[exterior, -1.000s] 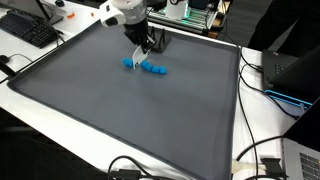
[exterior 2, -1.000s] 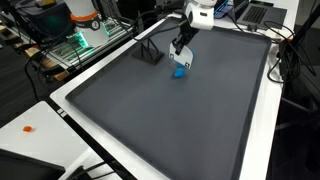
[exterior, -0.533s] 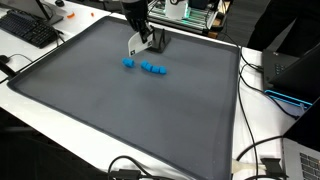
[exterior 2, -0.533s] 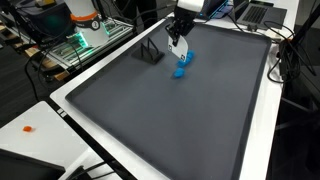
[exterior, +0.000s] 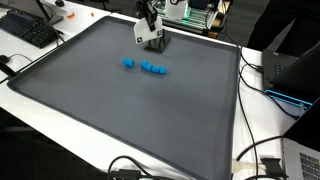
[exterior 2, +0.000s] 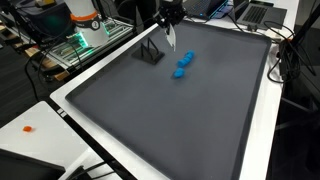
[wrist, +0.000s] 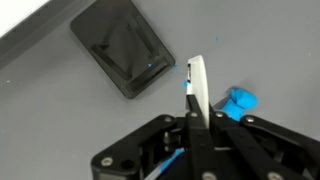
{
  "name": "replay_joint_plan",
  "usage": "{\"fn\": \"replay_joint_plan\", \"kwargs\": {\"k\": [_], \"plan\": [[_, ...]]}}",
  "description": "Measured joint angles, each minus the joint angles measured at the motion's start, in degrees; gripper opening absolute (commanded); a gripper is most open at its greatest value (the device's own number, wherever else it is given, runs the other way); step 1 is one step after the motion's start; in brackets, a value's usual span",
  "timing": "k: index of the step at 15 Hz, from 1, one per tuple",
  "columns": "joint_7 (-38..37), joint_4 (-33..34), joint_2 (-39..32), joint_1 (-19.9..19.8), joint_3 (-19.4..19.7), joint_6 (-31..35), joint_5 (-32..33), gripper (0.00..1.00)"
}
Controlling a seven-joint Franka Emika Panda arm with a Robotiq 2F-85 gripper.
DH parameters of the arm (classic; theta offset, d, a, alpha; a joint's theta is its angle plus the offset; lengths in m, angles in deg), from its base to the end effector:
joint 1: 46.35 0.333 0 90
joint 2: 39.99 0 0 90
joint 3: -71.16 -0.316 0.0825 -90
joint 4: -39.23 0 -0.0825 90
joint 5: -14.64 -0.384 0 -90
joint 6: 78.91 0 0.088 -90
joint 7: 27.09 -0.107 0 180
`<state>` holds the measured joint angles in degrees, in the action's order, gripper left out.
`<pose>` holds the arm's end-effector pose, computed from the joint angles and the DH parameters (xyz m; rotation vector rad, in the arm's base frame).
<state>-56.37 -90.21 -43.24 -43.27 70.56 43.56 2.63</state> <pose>0.5051 0.0415 0.3239 -2.8904 0.8553 0.3297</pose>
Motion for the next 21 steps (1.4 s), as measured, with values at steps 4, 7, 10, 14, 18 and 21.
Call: {"fn": "replay_joint_plan", "kwargs": {"k": [4, 7, 10, 14, 18, 21], "plan": [[0.00, -6.43, 3.68, -0.65, 0.00, 4.73, -6.64, 0.01], [1.69, -10.62, 5.38, -0.83, -0.01, 9.00, -13.20, 0.01], [1.74, -14.52, 6.16, -0.84, -0.02, 14.40, -16.26, 0.01], [-1.63, -18.22, 6.34, -1.12, -0.02, 18.10, -18.11, 0.01], [-3.70, -20.25, 6.43, -1.29, -0.02, 20.12, -21.22, 0.01], [-3.97, -21.28, 6.43, -1.29, -0.02, 21.43, -23.66, 0.01]]}}
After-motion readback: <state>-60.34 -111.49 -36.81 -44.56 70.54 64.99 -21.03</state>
